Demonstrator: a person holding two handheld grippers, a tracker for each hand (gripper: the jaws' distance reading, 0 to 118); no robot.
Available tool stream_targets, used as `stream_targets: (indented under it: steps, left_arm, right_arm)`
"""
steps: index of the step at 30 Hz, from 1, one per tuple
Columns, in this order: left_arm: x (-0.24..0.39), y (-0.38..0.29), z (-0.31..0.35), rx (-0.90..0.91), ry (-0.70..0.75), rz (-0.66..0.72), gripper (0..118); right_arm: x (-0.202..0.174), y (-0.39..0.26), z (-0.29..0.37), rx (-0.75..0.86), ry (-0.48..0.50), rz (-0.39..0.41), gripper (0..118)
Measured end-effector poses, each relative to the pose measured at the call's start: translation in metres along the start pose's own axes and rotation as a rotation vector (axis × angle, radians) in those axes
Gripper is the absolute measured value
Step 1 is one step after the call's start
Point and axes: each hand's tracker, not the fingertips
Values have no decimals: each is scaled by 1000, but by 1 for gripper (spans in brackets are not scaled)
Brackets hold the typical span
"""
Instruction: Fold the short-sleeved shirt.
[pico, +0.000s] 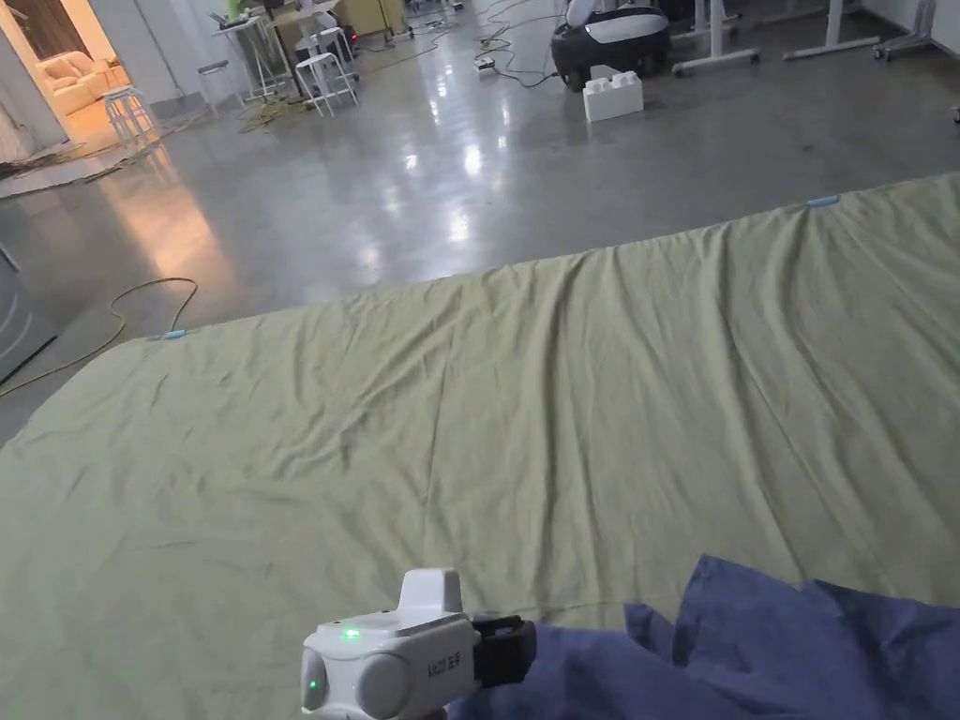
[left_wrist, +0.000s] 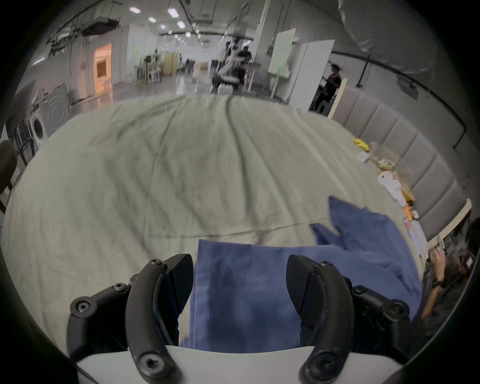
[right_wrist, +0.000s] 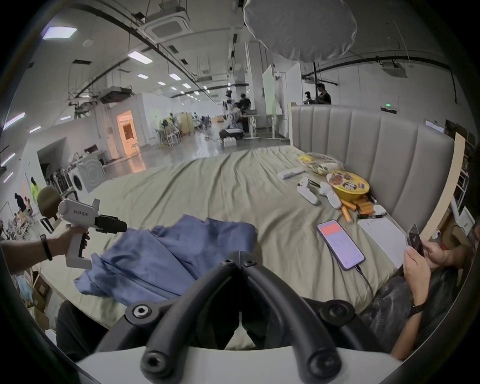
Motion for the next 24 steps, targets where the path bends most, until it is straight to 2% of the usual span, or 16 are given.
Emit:
stream_targets:
  steps: [2,4,6,7,9,10,11,14,17,18,19,21,22,24]
  left_arm:
    - [0,-1,-17,-24,76,-49,73]
    - [0,-3,-28,-53,69,-74,57]
    - [4,-3,-28,-54,69,-95,48]
    - [6,-2,-27,-41,74,-122,37]
    - [13,-1,-26,-51,93,-218,33]
    - [17,1,-28,-56,105,-262,16]
    - [20,0,-29,-76,110,-281,9]
    - [27,3,-39,-119,123,-293,8]
    - [29,10,-49,-165,137,-286,8]
    - [30,12,-49,-175,143,-286,8]
    - [32,12,-51,-187,151,-302,8]
    - [37,12,-53,-200,172,-356,8]
    - [40,11,-54,-203,180,-369,8]
    - [41,8,-56,-205,189,-375,8]
  right_arm:
    - [5,-3,-5,-21,-12,-15,0]
    - [9,-5,-11,-44,-11,-31,0]
    - [10,-7,-14,-52,-19,-25,0]
    - [10,-8,-16,-60,-24,-17,0]
    - [9,-8,-21,-70,-25,-13,0]
    - [10,-9,-24,-78,-17,-17,0]
    - [9,-8,-27,-83,-8,-22,0]
    - [7,4,-43,-84,18,-16,0]
    - [8,34,-81,-62,84,48,2]
    - [10,45,-102,-114,119,63,11]
    - [11,57,-126,-124,129,94,39]
    - [13,77,-181,-237,187,153,79]
    - [17,84,-213,-302,207,178,91]
    - [14,86,-266,-421,180,257,91]
